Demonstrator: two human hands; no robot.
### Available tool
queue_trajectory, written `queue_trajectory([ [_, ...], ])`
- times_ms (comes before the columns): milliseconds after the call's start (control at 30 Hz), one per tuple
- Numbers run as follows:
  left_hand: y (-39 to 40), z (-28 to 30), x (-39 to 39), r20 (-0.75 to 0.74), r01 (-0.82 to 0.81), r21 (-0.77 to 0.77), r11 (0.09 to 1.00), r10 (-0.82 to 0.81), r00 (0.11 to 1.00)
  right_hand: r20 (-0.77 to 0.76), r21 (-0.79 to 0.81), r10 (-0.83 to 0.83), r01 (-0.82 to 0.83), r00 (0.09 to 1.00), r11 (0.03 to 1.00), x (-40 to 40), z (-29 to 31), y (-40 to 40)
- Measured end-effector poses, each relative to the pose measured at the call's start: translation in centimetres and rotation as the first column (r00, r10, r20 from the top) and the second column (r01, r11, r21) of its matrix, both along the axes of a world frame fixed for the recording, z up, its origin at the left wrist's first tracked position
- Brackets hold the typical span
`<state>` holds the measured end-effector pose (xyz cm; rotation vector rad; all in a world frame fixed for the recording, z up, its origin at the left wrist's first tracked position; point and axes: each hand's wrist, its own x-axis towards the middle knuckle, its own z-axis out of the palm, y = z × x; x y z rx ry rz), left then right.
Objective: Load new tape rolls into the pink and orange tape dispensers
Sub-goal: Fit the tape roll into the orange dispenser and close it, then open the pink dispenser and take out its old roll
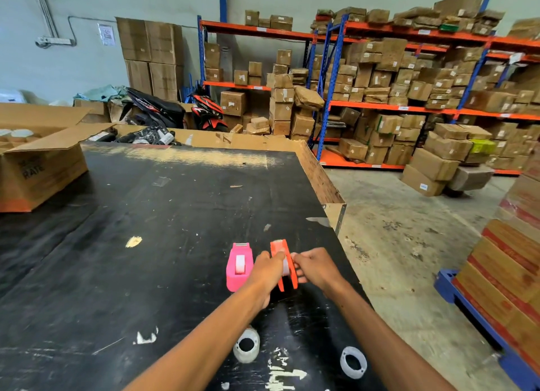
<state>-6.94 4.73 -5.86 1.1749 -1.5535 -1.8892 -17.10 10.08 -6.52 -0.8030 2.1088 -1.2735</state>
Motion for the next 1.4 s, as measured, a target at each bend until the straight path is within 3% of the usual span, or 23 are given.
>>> queue_trajectory([
  [200, 0.4, 0.6, -0.3, 0.055, 0.015, -0.102, 0.995, -0.009, 0.998, 0.044, -0.029, -0.014, 0.015, 0.999, 0.999, -0.3, -1.4, -0.8],
  [600, 0.3, 0.8, 0.2, 0.073, 0.034, -0.159, 0.987, -0.023, 0.997, 0.037, 0.011, -0.039, 0.038, 0.999, 0.999, -0.2, -1.0, -0.3],
  [667, 0.4, 1.2, 0.8, 0.080, 0.075, -0.181, 0.981, -0.062, 0.995, -0.068, 0.058, -0.060, 0.064, 0.996, 0.996, -0.4, -0.8, -0.1],
  [767, 0.0, 2.2, 2.5, 0.126, 0.102, -0.254, 0.962, -0.071, 0.989, -0.390, 0.081, -0.098, 0.140, 0.915, 0.987, -0.2, 0.5, -0.1],
  [933, -2.7, 2.8, 6.9, 0.285, 0.155, -0.484, 0.861, -0.012, 0.958, -0.481, 0.031, 0.027, -0.014, 0.876, 0.999, 2.2, 3.4, -2.2],
  [1067, -5.0, 1.4, 9.7, 0.448, 0.367, -0.463, 0.807, -0.144, 0.882, -0.504, 0.189, 0.145, -0.056, 0.852, 0.980, 5.5, 3.7, -4.4],
  [1233, -7.6, -3.4, 10.3, 0.458, 0.402, -0.585, 0.705, -0.123, 0.881, -0.591, 0.350, 0.224, -0.004, 0.775, 0.937, 8.8, 3.0, -6.1],
  [1400, -6.9, -3.3, 10.9, 0.468, 0.421, -0.706, 0.570, -0.070, 0.881, -0.662, 0.368, 0.233, 0.039, 0.712, 0.929, 9.9, 2.1, -6.3],
])
